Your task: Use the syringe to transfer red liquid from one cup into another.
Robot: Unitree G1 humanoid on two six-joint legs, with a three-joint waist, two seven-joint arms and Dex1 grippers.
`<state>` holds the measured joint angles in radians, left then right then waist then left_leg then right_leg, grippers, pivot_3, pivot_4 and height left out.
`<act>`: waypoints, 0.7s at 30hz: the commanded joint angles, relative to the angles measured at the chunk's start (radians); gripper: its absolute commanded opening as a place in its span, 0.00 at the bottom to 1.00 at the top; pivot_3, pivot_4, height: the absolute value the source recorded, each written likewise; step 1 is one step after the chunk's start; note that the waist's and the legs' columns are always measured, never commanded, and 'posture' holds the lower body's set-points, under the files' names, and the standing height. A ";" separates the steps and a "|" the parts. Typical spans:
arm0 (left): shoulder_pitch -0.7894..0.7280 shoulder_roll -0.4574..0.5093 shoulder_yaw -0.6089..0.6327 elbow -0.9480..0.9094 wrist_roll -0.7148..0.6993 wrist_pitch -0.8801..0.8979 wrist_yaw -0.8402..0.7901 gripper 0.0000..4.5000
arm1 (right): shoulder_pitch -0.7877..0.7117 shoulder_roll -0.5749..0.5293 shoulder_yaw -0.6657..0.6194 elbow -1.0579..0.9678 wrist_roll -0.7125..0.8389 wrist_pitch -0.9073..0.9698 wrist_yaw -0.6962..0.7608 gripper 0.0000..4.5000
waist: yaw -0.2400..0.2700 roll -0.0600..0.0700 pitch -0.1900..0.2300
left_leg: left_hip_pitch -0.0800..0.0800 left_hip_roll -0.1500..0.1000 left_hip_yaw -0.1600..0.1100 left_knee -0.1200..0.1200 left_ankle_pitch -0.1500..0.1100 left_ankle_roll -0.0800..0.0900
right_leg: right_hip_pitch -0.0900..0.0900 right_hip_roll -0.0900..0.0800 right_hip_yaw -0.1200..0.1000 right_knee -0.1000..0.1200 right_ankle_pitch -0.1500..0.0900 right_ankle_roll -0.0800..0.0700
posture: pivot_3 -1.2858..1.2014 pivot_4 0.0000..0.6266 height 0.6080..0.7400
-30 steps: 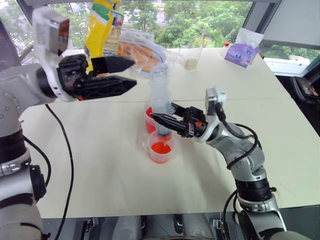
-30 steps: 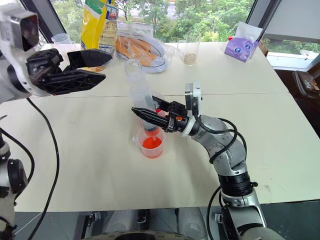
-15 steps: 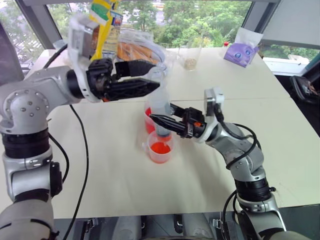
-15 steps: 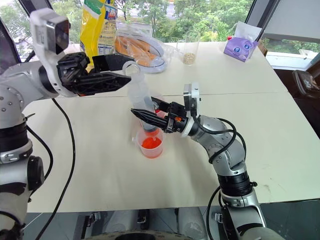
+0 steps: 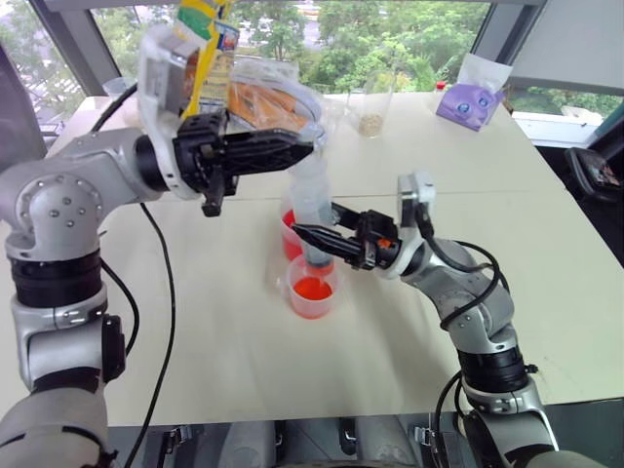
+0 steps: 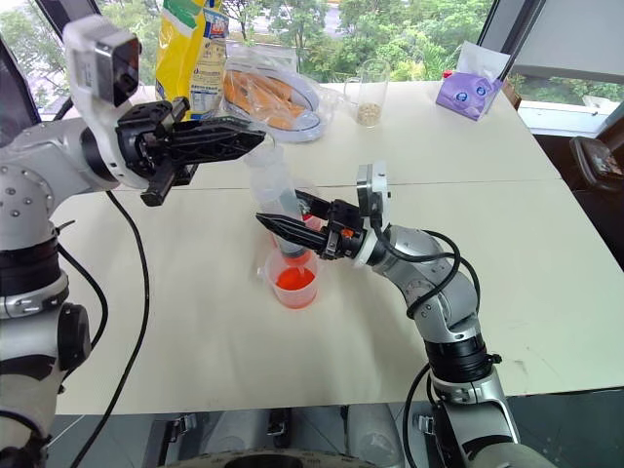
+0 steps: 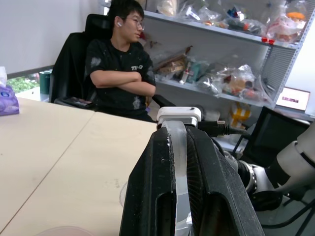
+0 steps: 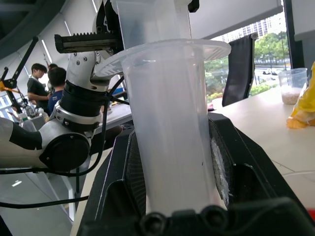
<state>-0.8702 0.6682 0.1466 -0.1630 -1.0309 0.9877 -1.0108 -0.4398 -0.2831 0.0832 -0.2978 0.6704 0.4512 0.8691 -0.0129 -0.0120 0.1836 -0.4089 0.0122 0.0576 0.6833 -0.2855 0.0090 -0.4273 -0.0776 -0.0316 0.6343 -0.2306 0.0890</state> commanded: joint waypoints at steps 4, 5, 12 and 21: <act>0.042 0.016 -0.059 -0.054 0.032 -0.012 -0.040 0.01 | -0.076 0.017 -0.047 -0.063 0.063 0.014 -0.034 0.31 | 0.000 0.000 0.000 | 0.000 0.000 0.000 0.000 0.000 0.000 | 0.000 0.000 0.000 0.000 0.000 0.000 | 0.52 0.24 1.00; 0.045 0.016 -0.060 -0.055 0.033 -0.012 -0.041 0.01 | -0.080 0.018 -0.051 -0.067 0.068 0.019 -0.037 0.31 | 0.000 0.000 0.000 | 0.000 0.000 0.000 0.000 0.000 0.000 | 0.000 0.000 0.000 0.000 0.000 0.000 | 0.52 0.24 1.00; 0.069 0.012 -0.087 -0.066 0.048 -0.023 -0.046 0.01 | -0.137 0.028 -0.091 -0.079 0.126 0.069 -0.083 0.31 | 0.000 0.000 0.000 | 0.000 0.000 0.000 0.000 0.000 0.000 | 0.000 0.000 0.000 0.000 0.000 0.000 | 0.52 0.24 1.00; 0.105 0.015 -0.108 -0.089 0.045 -0.018 -0.051 0.01 | -0.188 0.035 -0.123 -0.070 0.172 0.110 -0.119 0.31 | 0.000 0.000 0.000 | 0.000 0.000 0.000 0.000 0.000 0.000 | 0.000 0.000 0.000 0.000 0.000 0.000 | 0.52 0.24 1.00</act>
<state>-0.8133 0.6819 0.1425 -0.1728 -0.9915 0.9224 -1.0212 -0.5280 -0.2824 0.0633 -0.3008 0.7581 0.6171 0.7923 -0.0130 -0.0120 0.1836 -0.4089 0.0122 0.0575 0.6833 -0.2855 0.0091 -0.4273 -0.0776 -0.0316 0.6343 -0.2306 0.0890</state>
